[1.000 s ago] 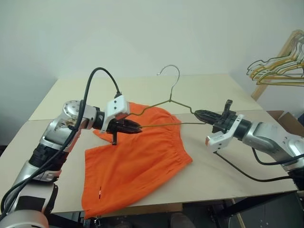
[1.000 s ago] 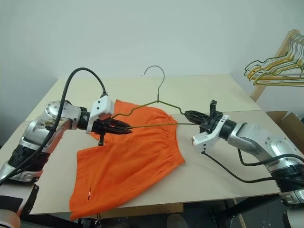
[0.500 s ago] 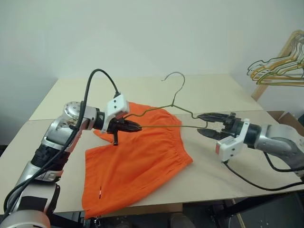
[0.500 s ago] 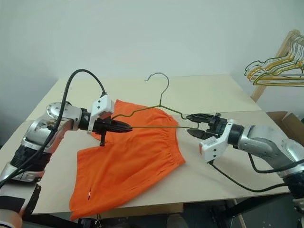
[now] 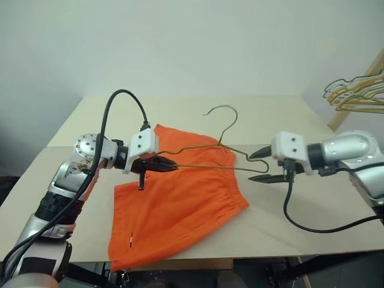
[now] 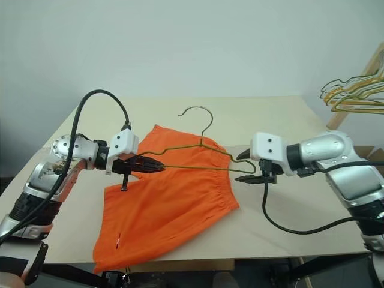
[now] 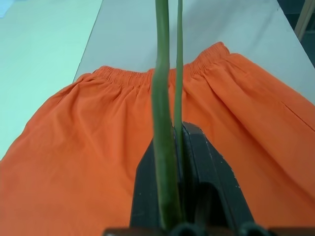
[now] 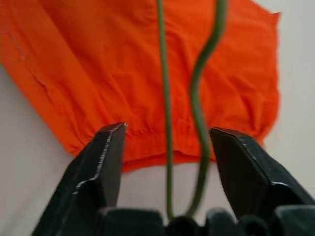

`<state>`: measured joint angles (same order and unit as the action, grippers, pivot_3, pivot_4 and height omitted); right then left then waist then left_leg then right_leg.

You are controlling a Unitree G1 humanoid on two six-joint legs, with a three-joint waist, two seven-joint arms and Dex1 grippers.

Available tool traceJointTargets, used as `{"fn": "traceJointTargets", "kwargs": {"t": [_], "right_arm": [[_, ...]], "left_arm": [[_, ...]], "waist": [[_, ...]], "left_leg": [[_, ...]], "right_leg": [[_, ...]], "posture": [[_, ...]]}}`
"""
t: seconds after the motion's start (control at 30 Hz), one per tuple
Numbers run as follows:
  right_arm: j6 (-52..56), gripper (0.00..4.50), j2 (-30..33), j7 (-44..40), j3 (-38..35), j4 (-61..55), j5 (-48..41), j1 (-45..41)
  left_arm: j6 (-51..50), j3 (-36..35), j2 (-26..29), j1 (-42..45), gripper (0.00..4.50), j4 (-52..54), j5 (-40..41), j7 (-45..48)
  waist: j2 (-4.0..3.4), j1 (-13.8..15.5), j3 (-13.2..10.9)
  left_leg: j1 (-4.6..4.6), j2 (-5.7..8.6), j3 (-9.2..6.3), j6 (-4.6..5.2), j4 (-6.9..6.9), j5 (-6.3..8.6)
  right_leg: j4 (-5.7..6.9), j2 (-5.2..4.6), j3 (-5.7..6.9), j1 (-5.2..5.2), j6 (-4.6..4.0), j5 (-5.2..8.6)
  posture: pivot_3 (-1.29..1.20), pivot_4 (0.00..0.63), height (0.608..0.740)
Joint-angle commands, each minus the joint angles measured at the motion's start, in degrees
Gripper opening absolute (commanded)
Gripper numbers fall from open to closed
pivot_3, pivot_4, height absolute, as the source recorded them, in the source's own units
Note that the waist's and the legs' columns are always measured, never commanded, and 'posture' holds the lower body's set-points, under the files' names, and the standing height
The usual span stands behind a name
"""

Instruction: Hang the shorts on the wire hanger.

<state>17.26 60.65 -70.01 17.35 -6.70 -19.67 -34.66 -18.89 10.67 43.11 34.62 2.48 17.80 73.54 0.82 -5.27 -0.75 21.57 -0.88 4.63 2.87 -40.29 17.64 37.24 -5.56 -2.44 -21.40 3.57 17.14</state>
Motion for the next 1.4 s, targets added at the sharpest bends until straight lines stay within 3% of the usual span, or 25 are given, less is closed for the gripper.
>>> {"fn": "traceJointTargets", "kwargs": {"t": [0.03,0.2,0.33,0.47,0.6,0.7,0.8,0.97,1.13,1.27,1.4], "right_arm": [[0.27,1.88,-0.77,-2.37,-0.01,0.67,3.8,-2.45],[0.95,0.11,-3.19,-3.79,0.54,2.42,7.5,-3.9],[0.72,0.05,-2.39,-6.96,-1.72,1.05,5.77,-2.84],[-1.51,0.0,1.04,-12.04,-5.75,-1.75,2.33,2.43],[1.1,0.0,4.26,-11.58,-12.52,-5.54,-1.19,11.26],[8.96,0.0,5.96,-7.45,-20.73,-8.05,-4.3,21.24],[22.92,0.0,5.52,-1.89,-30.08,-9.77,-8.24,32.39],[46.32,0.0,2.11,7.3,-37.56,-11.79,-15.16,40.02],[63.84,0.0,-1.52,13.43,-36.19,-5.38,-19.36,35.64],[70.37,0.0,-2.99,15.76,-35.9,0.27,-20.2,32.17],[70.65,0.0,-2.69,15.28,-38.12,1.49,-21.37,33.9]], "left_arm": [[0.25,-2.07,0.2,0.08,0.0,2.33,1.04,-0.25],[0.59,-2.18,-0.09,-0.12,0.0,2.52,1.19,0.0],[2.11,-2.07,0.3,-0.5,0.0,2.0,1.39,2.0],[10.15,-1.49,1.97,-0.78,1.1,-1.86,0.27,9.0],[15.11,-3.47,1.78,1.66,2.39,-10.59,-1.31,8.52],[15.28,-6.17,2.08,3.76,3.37,-15.65,-1.28,5.55],[10.01,-9.13,2.62,2.37,4.36,-13.08,2.78,5.21],[5.28,-12.01,-0.25,-3.08,4.47,-2.62,7.26,0.71],[3.13,-11.95,-3.93,-6.39,4.47,4.99,10.42,-2.61],[-1.13,-11.86,-5.56,-8.19,4.47,9.57,13.25,-5.53],[-3.47,-11.56,-4.77,-11.57,4.47,13.4,15.13,-5.24]], "waist": [[0.0,0.78,0.0],[-0.01,1.69,0.01],[-0.01,1.72,0.01],[-0.01,1.83,0.01],[-0.01,1.88,0.01],[0.03,2.16,0.0],[0.05,2.55,0.03],[0.05,2.74,0.05],[0.08,2.64,0.09],[-0.08,2.64,0.24],[-0.18,2.73,0.31]], "left_leg": [[0.17,0.02,0.0,-0.01,-0.07,-0.01],[0.75,0.04,0.1,-0.32,-0.61,-0.19],[0.75,0.05,0.14,-0.25,-0.62,-0.15],[0.76,0.04,0.14,-0.26,-0.62,-0.16],[0.74,0.04,0.19,-0.18,-0.65,-0.11],[0.74,0.02,0.19,0.06,-0.66,0.03],[0.73,0.01,0.21,0.08,-0.67,0.03],[0.7,-0.02,0.2,0.03,-0.68,0.01],[0.59,-0.01,0.22,0.08,-0.66,0.04],[0.57,0.02,0.25,0.12,-0.6,0.06],[0.62,0.02,0.24,0.12,-0.58,0.06]], "right_leg": [[0.05,0.0,0.03,-0.15,0.0,0.0],[0.64,0.1,0.01,-0.79,0.01,0.0],[0.61,0.15,-0.01,-0.78,0.01,0.0],[0.6,0.17,0.02,-0.77,0.01,0.0],[0.46,0.18,0.01,-0.73,0.01,0.01],[0.46,0.21,0.01,-0.72,0.01,0.01],[0.49,0.22,-0.03,-0.71,0.02,0.0],[0.7,0.16,-0.08,-0.71,0.02,0.0],[0.59,0.18,-0.15,-0.6,0.02,0.0],[0.44,0.22,-0.2,-0.57,0.02,0.0],[0.42,0.26,-0.19,-0.6,0.02,0.0]], "posture": [[-0.09,0.0,0.74],[-0.09,0.0,0.74],[-0.1,0.0,0.74],[-0.1,0.0,0.74],[-0.11,0.0,0.74],[-0.11,0.0,0.74],[-0.11,0.0,0.74],[-0.11,0.0,0.74],[-0.11,0.0,0.74],[-0.1,0.0,0.74],[-0.08,0.0,0.74]]}}
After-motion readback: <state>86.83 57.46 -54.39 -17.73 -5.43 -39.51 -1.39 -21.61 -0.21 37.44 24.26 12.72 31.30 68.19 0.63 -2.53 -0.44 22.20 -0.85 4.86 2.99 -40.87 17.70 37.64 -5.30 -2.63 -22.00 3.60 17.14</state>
